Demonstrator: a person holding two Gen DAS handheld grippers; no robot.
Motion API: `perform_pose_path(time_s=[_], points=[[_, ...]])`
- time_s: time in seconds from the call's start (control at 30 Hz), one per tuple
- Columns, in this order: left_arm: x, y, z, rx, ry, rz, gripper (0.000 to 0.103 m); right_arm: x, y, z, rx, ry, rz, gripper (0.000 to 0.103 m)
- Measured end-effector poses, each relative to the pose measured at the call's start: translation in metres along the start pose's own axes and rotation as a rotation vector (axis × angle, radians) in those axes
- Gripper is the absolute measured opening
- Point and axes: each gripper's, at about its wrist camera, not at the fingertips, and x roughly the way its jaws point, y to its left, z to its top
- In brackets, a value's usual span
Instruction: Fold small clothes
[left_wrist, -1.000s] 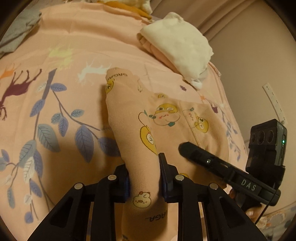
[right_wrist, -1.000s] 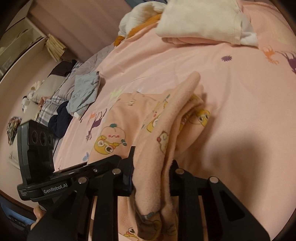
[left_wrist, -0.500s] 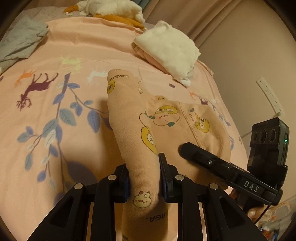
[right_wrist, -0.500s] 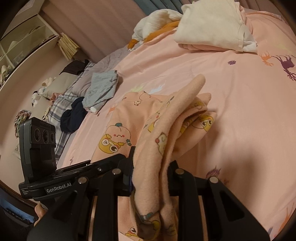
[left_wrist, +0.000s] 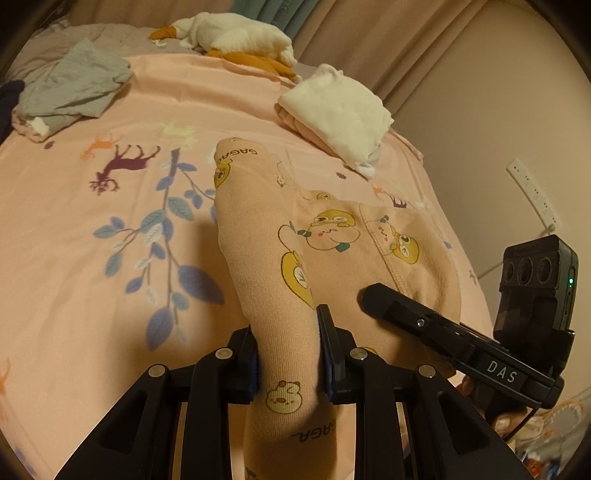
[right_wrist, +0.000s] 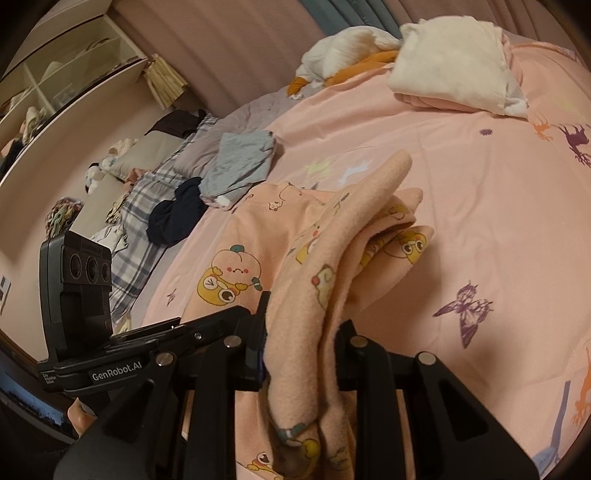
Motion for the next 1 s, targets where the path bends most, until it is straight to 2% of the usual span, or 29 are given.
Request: perform_pose_path(time_s=[0.47,1.0], points=[[-0.055,0.008,-0.018,-0.018,-0.087,0.031,0.024,-0.013,0.051,-0.010,-0.096,-0.012,0.036,0.024],[-0.090,0.020,-0.022,-0.022,-0.164,0.062,0.024,-0.012,0.087,-0.005,-0.194,-0.021,0.051,0.024]])
